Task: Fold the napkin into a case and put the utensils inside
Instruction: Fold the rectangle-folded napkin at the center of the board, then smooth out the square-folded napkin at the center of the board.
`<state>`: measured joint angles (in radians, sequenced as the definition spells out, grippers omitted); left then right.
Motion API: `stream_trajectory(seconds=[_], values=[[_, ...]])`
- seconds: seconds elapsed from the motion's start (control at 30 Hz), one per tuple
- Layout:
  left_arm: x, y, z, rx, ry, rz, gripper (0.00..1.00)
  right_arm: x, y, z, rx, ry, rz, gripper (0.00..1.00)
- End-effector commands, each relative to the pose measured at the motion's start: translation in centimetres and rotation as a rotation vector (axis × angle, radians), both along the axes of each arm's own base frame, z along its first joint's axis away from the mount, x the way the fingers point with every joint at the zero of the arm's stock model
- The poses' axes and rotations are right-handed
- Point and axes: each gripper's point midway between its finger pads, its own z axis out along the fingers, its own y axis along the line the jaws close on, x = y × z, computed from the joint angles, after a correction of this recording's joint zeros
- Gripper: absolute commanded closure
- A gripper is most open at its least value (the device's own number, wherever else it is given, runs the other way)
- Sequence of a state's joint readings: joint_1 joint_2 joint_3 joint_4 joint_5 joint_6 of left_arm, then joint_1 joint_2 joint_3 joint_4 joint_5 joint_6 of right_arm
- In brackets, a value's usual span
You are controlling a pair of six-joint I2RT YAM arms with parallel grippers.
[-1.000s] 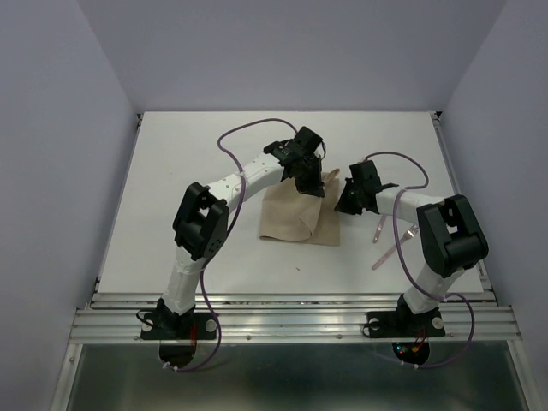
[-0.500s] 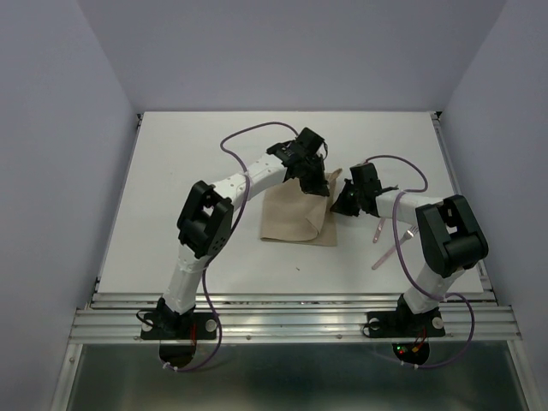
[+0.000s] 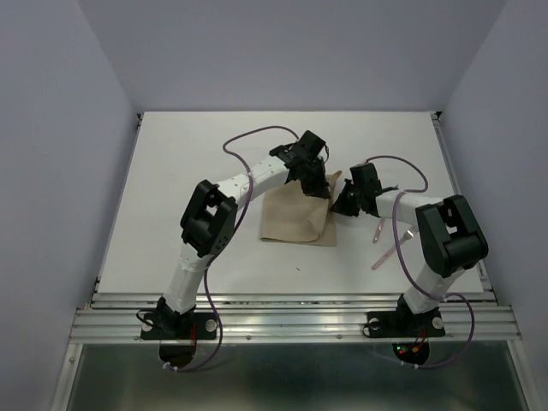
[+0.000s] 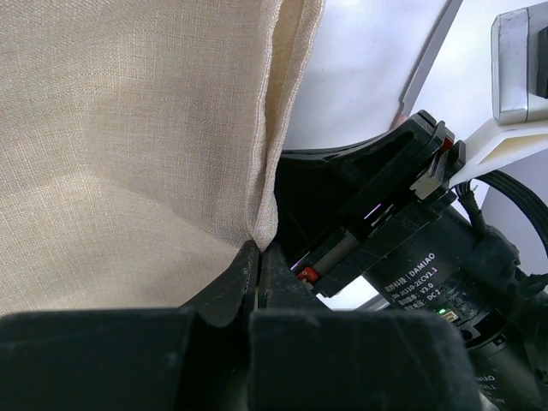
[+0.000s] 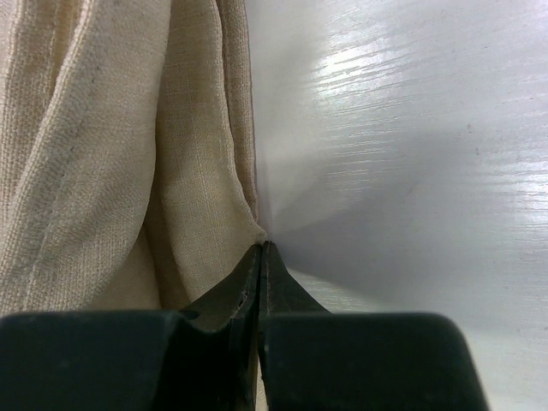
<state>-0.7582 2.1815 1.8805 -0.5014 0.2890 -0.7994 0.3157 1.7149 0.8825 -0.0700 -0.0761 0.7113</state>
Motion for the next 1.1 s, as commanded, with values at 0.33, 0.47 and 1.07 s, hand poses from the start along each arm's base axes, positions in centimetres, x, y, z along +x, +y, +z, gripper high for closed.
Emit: stream_trajectory(seconds=[0.33, 0.47, 1.07], values=[[0.2, -0.8, 4.7, -0.070, -0.100, -0.051, 0.39, -3.0, -1.2, -2.5, -0.066, 0.105, 0.001, 0.99], [0.4, -0.3, 8.2, -0.101, -0.177, -0.069, 0.38, -3.0, -1.5, -2.2, -0.082, 0.102, -0.002, 0.99], [2.3, 12.2, 3.1, -0.014, -0.122, 0.096, 0.49, -3.2, -4.8, 0.7, -0.241, 0.062, -0.052, 0.91]])
